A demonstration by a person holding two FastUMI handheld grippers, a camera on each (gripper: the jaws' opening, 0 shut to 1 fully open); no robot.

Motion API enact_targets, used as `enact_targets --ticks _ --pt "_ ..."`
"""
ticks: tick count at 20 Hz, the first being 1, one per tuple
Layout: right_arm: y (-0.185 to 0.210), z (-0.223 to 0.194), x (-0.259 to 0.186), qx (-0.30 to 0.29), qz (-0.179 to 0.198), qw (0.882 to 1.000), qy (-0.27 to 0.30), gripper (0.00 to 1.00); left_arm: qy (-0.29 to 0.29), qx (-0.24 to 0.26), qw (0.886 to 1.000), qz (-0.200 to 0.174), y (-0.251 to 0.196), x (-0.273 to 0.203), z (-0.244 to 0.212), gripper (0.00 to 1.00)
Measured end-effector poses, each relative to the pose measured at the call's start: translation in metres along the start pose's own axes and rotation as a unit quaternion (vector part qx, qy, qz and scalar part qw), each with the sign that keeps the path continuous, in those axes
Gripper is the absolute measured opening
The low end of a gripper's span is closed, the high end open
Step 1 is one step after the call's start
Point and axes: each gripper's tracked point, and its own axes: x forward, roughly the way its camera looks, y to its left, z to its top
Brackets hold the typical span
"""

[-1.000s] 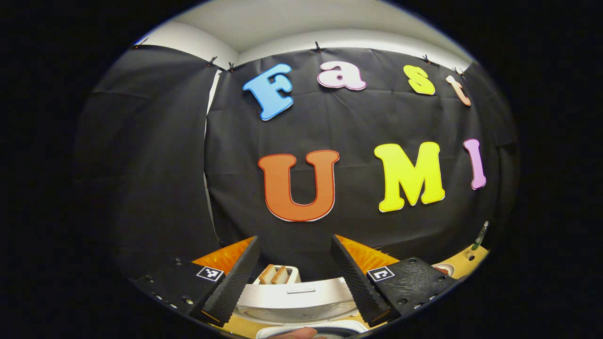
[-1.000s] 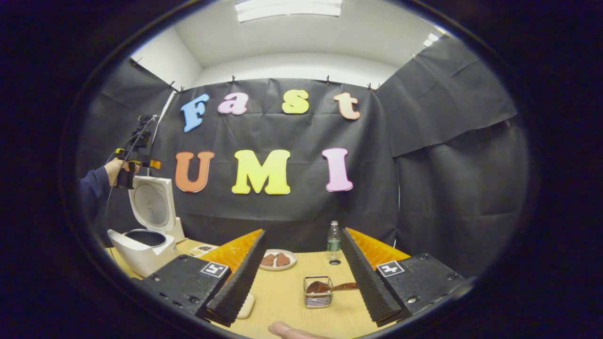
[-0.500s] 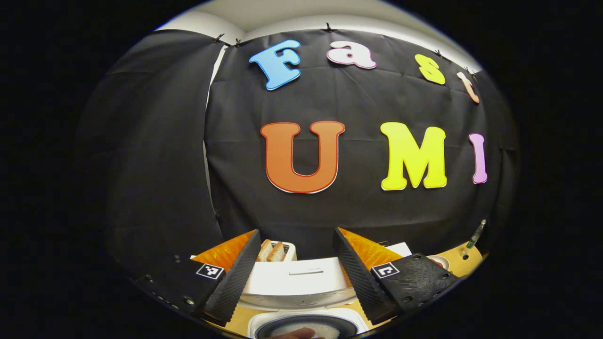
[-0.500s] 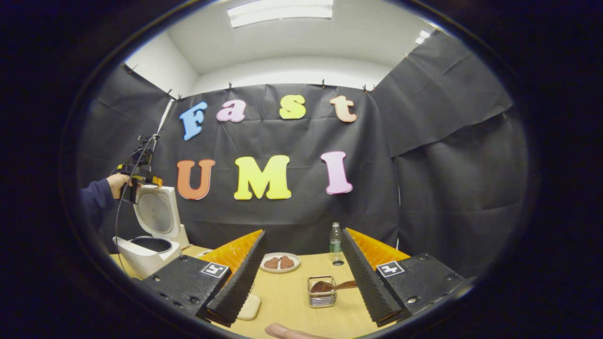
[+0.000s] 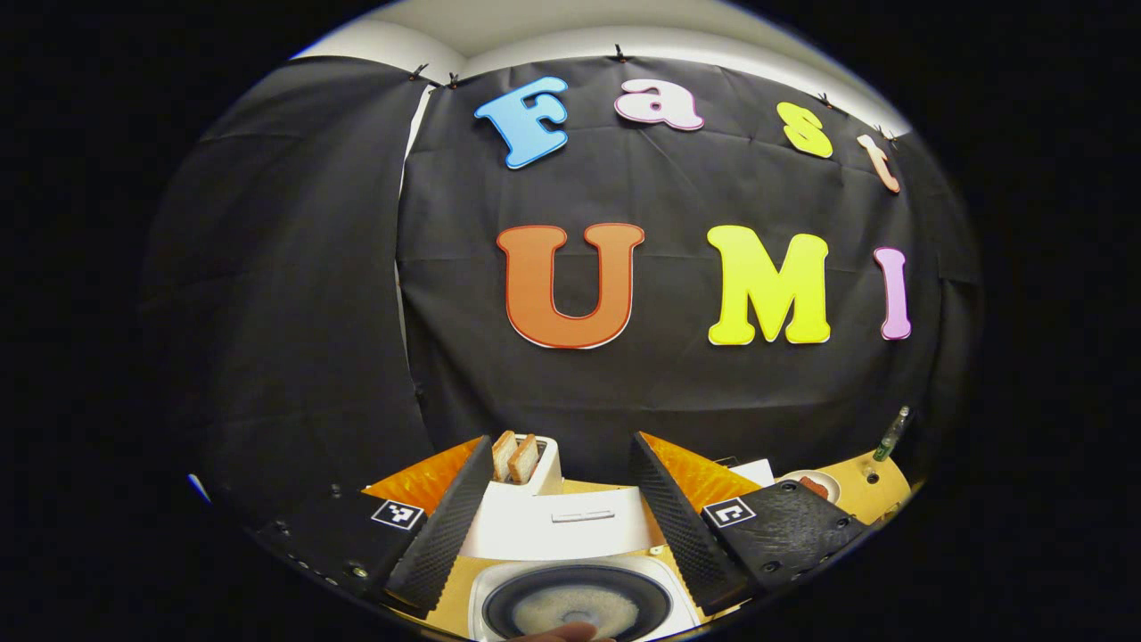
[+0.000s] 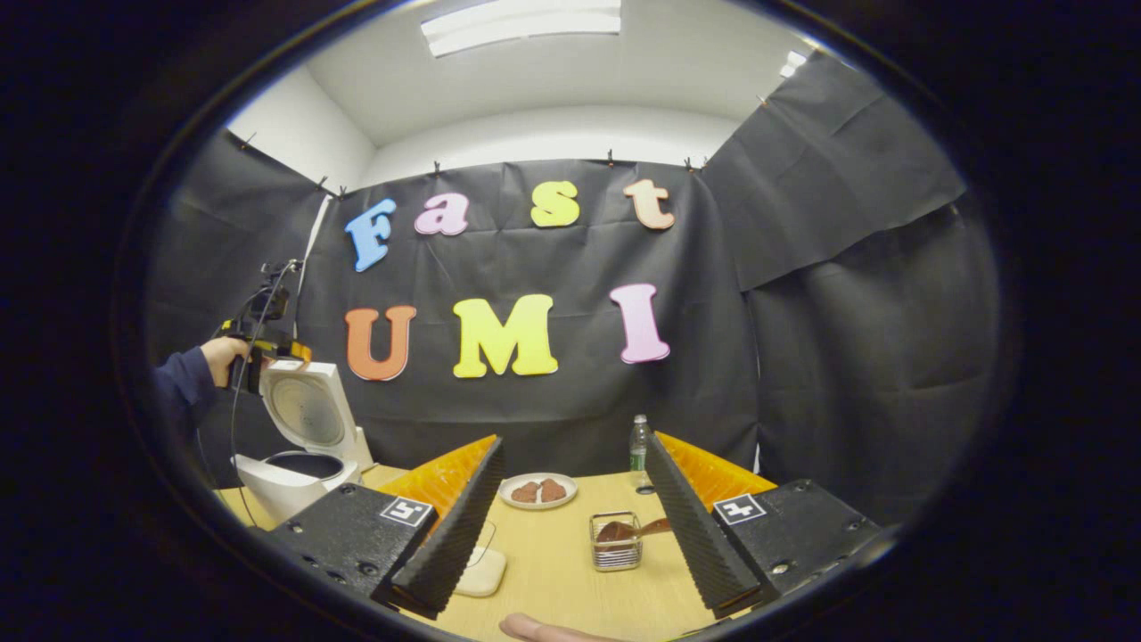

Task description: Close the left gripper, press the button to open the rice cooker; take a wooden spoon from the chopstick holder with the right hand, scoop a spoonful of rice and pour it into the rice cooker, then put the wooden spoon back into the chopstick holder.

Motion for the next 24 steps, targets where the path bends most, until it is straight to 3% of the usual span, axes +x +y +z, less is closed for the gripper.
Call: enact_targets --ticks 4,8,18,24 --pt "-0.001 -0.001 -0.018 0.007 0.005 1.000 -0.003 0.99 -0.001 0.006 1.000 0.017 -0.002 -0.025 -0.014 0.98" --pt "-0.001 -0.012 -0.030 0.011 0.008 1.000 0.009 0.99 0.018 -0.001 1.000 0.000 -0.008 -0.045 -0.039 0.96" --pt "0.001 -0.026 -0.043 -0.003 0.016 1.000 0.020 0.99 0.145 -0.037 0.989 -0.010 -0.004 -0.078 -0.125 0.97" --pt "0.010 -0.039 -0.044 -0.005 0.026 0.999 0.029 0.99 0.184 -0.012 0.983 -0.007 -0.012 -0.090 -0.157 0.96"
